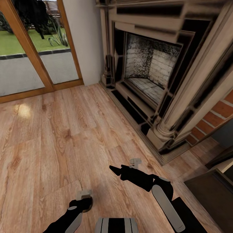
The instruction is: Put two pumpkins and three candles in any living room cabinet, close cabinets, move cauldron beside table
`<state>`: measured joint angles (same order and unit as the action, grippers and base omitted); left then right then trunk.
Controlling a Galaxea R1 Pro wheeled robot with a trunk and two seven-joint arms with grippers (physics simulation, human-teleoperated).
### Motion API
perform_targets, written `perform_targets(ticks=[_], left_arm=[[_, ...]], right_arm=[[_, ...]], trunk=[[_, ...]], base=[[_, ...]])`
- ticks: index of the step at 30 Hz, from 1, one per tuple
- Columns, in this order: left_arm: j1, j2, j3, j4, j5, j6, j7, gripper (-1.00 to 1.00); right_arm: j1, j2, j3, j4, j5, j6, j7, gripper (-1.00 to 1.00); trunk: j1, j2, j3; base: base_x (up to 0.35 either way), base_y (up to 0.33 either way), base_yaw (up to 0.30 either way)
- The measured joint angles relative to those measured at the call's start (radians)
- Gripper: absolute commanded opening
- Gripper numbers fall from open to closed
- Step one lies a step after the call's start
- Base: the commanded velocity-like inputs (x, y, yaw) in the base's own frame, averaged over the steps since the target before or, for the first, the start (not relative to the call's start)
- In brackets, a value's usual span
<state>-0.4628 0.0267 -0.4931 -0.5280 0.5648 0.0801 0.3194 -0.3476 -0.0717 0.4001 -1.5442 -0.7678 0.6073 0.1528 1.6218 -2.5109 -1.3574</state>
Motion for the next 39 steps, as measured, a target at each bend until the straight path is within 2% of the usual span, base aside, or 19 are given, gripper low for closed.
perform_targets(ticks=[5,12,16,24,25,39], left_arm=[[0.0,0.001,0.0,0.0,0.0,0.0,0.0,1.0],[0.0,0.001,0.0,0.0,0.0,0.0,0.0,1.0],[0.0,0.001,0.0,0.001,0.0,0.0,0.0,1.0],[0.0,0.001,0.0,0.0,0.0,0.0,0.001,1.0],[0.0,0.001,0.0,0.0,0.0,0.0,0.001,-1.0],[0.0,0.001,0.002,0.0,0.001,-0.002,0.001,-1.0]], right_arm=[[0.0,0.0,0.001,0.0,0.0,0.0,0.0,1.0],[0.0,0.0,0.001,0.0,0.0,0.0,0.0,1.0],[0.0,0.0,0.002,0.0,0.0,0.0,0.0,1.0],[0.0,0.0,0.001,0.0,0.0,0.0,0.0,1.0],[0.0,0.0,0.001,0.0,0.0,0.0,0.0,1.0],[0.0,0.0,0.0,0.0,0.0,0.0,0.0,1.0]], trunk=[[0.002,-0.001,-0.015],[0.002,-0.001,-0.015],[0.004,-0.002,-0.031],[0.004,-0.002,-0.031],[0.004,-0.002,-0.031],[0.004,-0.002,-0.031]], base=[[0.0,0.0,0.0],[0.0,0.0,0.0],[0.0,0.0,0.0],[0.0,0.0,0.0],[0.0,0.0,0.0],[0.0,0.0,0.0]])
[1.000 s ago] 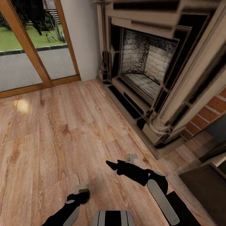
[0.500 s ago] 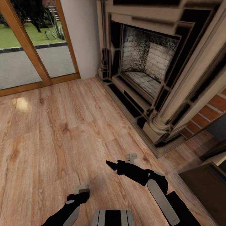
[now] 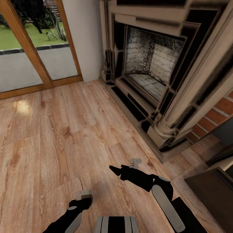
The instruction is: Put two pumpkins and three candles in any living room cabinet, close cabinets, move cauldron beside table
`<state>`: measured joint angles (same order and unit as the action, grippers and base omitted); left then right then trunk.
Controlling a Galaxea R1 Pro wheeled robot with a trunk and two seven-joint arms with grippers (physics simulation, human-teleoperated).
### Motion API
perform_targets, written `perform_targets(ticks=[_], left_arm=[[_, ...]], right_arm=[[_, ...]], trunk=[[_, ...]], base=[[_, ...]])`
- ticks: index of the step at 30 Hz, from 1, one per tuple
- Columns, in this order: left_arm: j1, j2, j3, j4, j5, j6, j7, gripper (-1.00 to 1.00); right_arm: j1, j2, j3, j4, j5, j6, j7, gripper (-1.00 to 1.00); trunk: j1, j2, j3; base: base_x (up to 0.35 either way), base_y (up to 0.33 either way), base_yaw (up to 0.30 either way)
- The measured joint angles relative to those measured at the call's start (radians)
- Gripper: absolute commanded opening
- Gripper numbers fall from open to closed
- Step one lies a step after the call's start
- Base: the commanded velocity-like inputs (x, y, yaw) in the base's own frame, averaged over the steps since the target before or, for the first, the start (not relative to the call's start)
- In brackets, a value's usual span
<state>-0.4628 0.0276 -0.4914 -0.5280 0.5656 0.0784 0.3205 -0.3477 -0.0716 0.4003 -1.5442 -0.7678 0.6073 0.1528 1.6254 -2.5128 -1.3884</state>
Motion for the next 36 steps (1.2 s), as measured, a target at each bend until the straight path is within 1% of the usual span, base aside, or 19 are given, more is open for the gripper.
perform_targets(ticks=[22,36], left_arm=[[0.0,0.0,0.002,0.0,-0.001,0.001,-0.001,-1.0],[0.0,0.001,0.001,0.0,-0.002,0.001,-0.001,-1.0]], right_arm=[[0.0,0.0,0.0,0.002,0.0,0.0,0.0,1.0],[0.0,0.0,0.0,0.002,0.0,0.0,0.001,1.0]], trunk=[[0.0,0.0,0.0],[-0.006,0.003,0.054]], base=[[0.0,0.0,0.0],[0.0,0.0,0.0]])
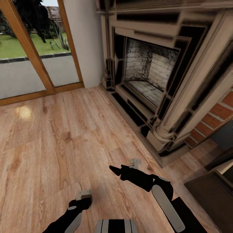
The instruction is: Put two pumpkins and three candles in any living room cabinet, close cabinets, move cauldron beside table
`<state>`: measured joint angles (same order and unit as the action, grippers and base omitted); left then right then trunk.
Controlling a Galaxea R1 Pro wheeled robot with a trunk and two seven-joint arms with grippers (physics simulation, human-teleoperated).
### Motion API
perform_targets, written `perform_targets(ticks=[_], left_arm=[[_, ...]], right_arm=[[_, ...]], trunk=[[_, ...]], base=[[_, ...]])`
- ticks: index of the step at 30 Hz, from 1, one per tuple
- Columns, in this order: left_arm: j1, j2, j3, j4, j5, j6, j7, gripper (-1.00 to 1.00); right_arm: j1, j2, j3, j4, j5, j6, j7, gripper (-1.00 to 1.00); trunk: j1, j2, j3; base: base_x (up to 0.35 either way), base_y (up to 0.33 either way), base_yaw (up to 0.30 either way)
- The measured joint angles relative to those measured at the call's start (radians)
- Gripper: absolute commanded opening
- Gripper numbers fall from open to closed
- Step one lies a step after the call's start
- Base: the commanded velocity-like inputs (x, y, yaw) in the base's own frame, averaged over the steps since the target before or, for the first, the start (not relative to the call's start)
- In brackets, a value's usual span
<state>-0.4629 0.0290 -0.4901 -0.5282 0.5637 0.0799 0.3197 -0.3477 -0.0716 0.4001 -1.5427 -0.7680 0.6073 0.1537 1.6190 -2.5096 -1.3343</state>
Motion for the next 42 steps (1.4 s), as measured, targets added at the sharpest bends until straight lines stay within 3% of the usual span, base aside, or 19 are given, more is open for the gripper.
perform_targets(ticks=[9,13,15,18,19,20,21,24,28,34,42], left_arm=[[-0.001,0.02,0.007,-0.006,0.0,0.005,-0.008,-1.0],[-0.002,0.029,0.009,-0.066,0.001,0.025,-0.005,-1.0],[-0.002,0.043,0.017,-0.113,0.007,0.077,-0.003,-1.0],[0.0,0.09,0.057,-0.238,0.01,0.219,-0.005,-1.0],[0.008,0.131,0.124,-0.354,0.041,0.379,-0.007,-1.0],[0.005,0.148,0.153,-0.431,-0.002,0.413,-0.005,-1.0],[0.008,0.151,0.172,-0.462,0.027,0.449,-0.005,-1.0],[0.009,0.159,0.249,-0.512,0.025,0.543,-0.002,-1.0],[0.009,0.162,0.296,-0.528,0.031,0.6,-0.003,-1.0],[0.009,0.166,0.307,-0.533,0.029,0.657,-0.003,-1.0],[0.009,0.18,0.315,-0.531,0.031,0.669,-0.003,-1.0]], right_arm=[[0.0,0.0,-0.003,0.005,-0.003,0.0,-0.001,1.0],[0.0,-0.001,-0.005,0.013,-0.004,-0.002,0.002,1.0],[0.0,0.0,-0.006,0.014,-0.004,-0.001,0.006,1.0],[0.0,0.001,-0.006,0.015,-0.003,0.0,0.008,1.0],[0.0,0.002,-0.006,0.016,-0.004,0.0,0.008,1.0],[0.0,0.002,-0.006,0.017,-0.005,0.0,0.009,1.0],[0.0,0.001,-0.006,0.018,-0.005,0.0,0.009,1.0],[0.0,0.001,-0.006,0.018,-0.004,0.0,0.01,1.0],[0.0,0.0,-0.006,0.017,-0.003,0.0,0.01,1.0],[0.0,0.0,-0.006,0.018,-0.002,0.0,0.009,1.0],[0.0,0.0,-0.008,0.02,-0.003,0.0,0.008,1.0]], trunk=[[-0.004,0.002,0.035],[-0.006,0.003,0.05],[-0.007,0.004,0.058],[-0.008,0.004,0.07],[-0.008,0.005,0.073],[-0.009,0.005,0.078],[-0.01,0.005,0.081],[-0.011,0.006,0.093],[-0.013,0.007,0.108],[-0.015,0.008,0.132],[-0.019,0.01,0.163]], base=[[0.0,0.0,0.0],[0.0,0.0,0.0],[0.0,0.0,0.0],[0.0,0.0,0.0],[0.0,0.0,0.0],[0.0,0.0,0.0],[0.0,0.0,0.0],[0.0,0.0,0.0],[0.0,0.0,0.0],[0.0,0.0,0.0],[0.0,0.0,-0.003]])
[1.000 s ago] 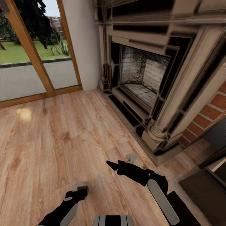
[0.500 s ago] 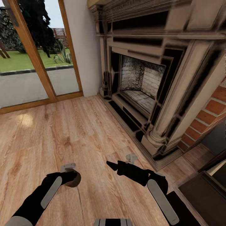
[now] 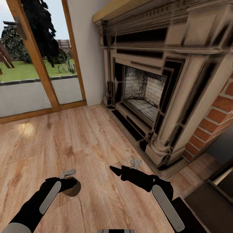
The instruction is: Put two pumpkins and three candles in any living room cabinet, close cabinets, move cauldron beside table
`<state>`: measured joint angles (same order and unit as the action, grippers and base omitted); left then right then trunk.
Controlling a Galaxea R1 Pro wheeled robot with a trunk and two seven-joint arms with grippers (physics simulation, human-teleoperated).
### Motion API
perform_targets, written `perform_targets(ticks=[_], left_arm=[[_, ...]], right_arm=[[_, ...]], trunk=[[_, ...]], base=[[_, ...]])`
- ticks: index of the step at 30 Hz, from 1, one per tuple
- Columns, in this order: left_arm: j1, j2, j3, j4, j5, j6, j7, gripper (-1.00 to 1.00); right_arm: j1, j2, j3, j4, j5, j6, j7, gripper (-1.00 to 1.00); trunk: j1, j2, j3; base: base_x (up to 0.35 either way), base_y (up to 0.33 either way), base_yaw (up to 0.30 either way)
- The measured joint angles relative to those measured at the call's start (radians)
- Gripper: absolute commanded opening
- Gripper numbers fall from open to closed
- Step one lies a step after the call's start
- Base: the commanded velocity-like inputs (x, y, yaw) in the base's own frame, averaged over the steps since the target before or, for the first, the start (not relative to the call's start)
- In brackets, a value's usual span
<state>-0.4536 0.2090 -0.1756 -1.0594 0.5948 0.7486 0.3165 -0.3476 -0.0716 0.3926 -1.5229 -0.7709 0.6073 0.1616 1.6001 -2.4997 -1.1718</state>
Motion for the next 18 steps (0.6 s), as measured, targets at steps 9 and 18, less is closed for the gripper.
perform_targets(ticks=[9,18], left_arm=[[0.0,0.002,0.024,-0.001,-0.002,0.035,0.0,-1.0],[0.0,0.001,0.049,-0.002,0.003,0.038,0.0,-1.0]], right_arm=[[0.0,0.001,0.0,0.001,0.0,0.0,-0.002,1.0],[0.0,0.001,0.001,0.001,-0.001,0.0,-0.002,1.0]], trunk=[[-0.034,0.063,0.028],[-0.034,0.063,0.028]], base=[[0.0,0.0,-0.224],[0.0,0.0,-0.279]])
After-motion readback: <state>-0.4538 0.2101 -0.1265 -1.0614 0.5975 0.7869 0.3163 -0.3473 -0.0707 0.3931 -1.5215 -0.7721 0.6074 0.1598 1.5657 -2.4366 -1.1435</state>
